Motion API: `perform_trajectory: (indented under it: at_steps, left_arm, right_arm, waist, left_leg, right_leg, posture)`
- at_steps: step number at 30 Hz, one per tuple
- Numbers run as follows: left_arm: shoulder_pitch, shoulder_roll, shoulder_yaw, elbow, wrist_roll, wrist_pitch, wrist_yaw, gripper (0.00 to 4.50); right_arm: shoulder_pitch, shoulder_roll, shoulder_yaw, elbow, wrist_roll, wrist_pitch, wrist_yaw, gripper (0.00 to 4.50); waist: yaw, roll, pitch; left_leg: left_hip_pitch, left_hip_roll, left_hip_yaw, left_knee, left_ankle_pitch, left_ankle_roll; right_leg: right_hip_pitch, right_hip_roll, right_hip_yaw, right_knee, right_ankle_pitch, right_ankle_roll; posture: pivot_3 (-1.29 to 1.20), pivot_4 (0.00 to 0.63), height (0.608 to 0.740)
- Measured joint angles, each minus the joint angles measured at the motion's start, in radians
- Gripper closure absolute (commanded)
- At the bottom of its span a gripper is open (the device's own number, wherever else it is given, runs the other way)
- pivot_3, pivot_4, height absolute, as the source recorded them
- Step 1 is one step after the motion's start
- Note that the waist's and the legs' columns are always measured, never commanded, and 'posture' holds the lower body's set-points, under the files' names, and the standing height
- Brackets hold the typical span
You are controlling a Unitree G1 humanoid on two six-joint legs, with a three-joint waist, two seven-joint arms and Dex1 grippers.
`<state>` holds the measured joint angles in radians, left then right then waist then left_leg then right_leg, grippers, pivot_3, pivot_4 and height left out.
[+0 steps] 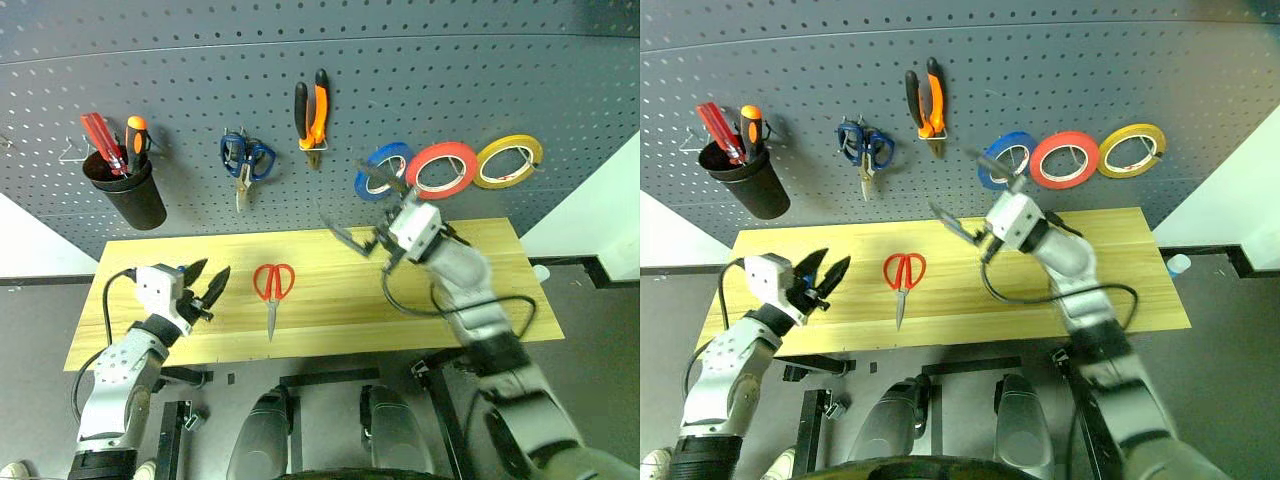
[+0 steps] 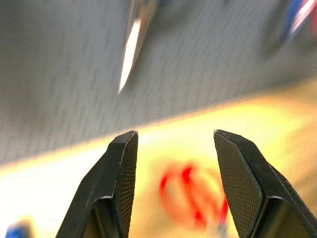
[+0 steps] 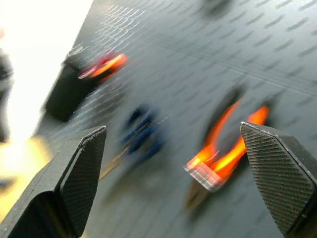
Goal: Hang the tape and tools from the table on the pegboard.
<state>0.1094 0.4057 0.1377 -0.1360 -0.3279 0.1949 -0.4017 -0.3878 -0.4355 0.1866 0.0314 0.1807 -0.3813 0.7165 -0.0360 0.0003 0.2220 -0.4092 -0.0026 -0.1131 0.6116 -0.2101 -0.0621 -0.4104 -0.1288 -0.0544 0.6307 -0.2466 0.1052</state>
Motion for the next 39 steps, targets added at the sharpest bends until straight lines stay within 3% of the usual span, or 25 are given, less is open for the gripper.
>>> perform_trajectory:
  at_steps: [4, 9, 14, 23, 31, 34, 39]
  left_arm:
    - [-0.039, -0.068, -0.087, -0.074, 0.084, 0.303, 0.179, 0.04]
    - [-0.192, -0.203, -0.162, -0.078, 0.137, 0.686, 0.350, 0.01]
    - [-0.344, -0.302, -0.199, 0.042, 0.201, 0.863, 0.456, 0.01]
    - [-0.535, -0.422, -0.134, 0.333, 0.253, 0.907, 0.553, 0.01]
    - [-0.610, -0.462, -0.041, 0.437, 0.252, 0.914, 0.572, 0.01]
    - [-0.625, -0.482, -0.006, 0.450, 0.254, 0.930, 0.600, 0.54]
    - [-0.637, -0.516, 0.046, 0.453, 0.251, 0.952, 0.634, 2.27]
  right_arm:
    - [0.151, -0.149, -0.010, -0.136, 0.085, 0.202, 0.112, 0.00]
    - [0.276, -0.255, -0.018, -0.165, 0.152, 0.312, 0.251, 0.00]
    - [0.312, -0.262, -0.023, -0.115, 0.136, 0.308, 0.303, 0.00]
    - [0.332, -0.248, -0.041, -0.010, 0.068, 0.234, 0.304, 0.00]
    - [0.343, -0.240, -0.052, -0.006, 0.040, 0.205, 0.280, 0.00]
    - [0.343, -0.239, -0.052, -0.005, 0.037, 0.199, 0.277, 0.00]
    - [0.342, -0.232, -0.053, -0.004, 0.034, 0.199, 0.271, 0.00]
  waist:
    - [0.014, -0.001, 0.000]
    - [0.025, -0.003, 0.000]
    - [0.023, -0.005, 0.000]
    - [0.022, -0.007, -0.001]
    - [0.022, -0.009, -0.003]
    - [0.022, -0.010, -0.004]
    - [0.021, -0.010, -0.006]
  left_leg:
    - [0.000, 0.000, 0.000, 0.002, 0.000, 0.000]
    - [0.000, 0.000, 0.000, 0.003, 0.000, 0.000]
    - [0.000, 0.000, 0.000, 0.003, 0.000, 0.000]
    - [-0.001, -0.001, 0.001, 0.004, 0.000, 0.000]
    - [-0.001, -0.001, 0.002, 0.006, 0.000, -0.001]
    - [0.000, -0.001, 0.002, 0.007, 0.001, -0.002]
    - [0.000, -0.001, 0.002, 0.007, 0.001, -0.002]
  right_leg:
    - [0.001, 0.000, 0.000, 0.000, 0.000, -0.001]
    - [0.002, 0.000, -0.001, -0.001, 0.001, 0.000]
    - [0.002, 0.000, -0.001, -0.001, 0.003, 0.003]
    - [0.002, 0.000, -0.001, -0.003, 0.004, 0.006]
    - [0.003, 0.000, -0.001, -0.003, 0.005, 0.008]
    - [0.004, 0.000, -0.001, -0.003, 0.006, 0.009]
    - [0.005, 0.000, -0.001, -0.003, 0.006, 0.009]
  posture:
    - [-0.04, 0.171, 0.740]
    - [-0.04, 0.169, 0.740]
    - [-0.05, 0.160, 0.740]
    - [-0.09, 0.142, 0.740]
    - [-0.10, 0.134, 0.740]
    - [-0.10, 0.132, 0.740]
    - [-0.10, 0.130, 0.740]
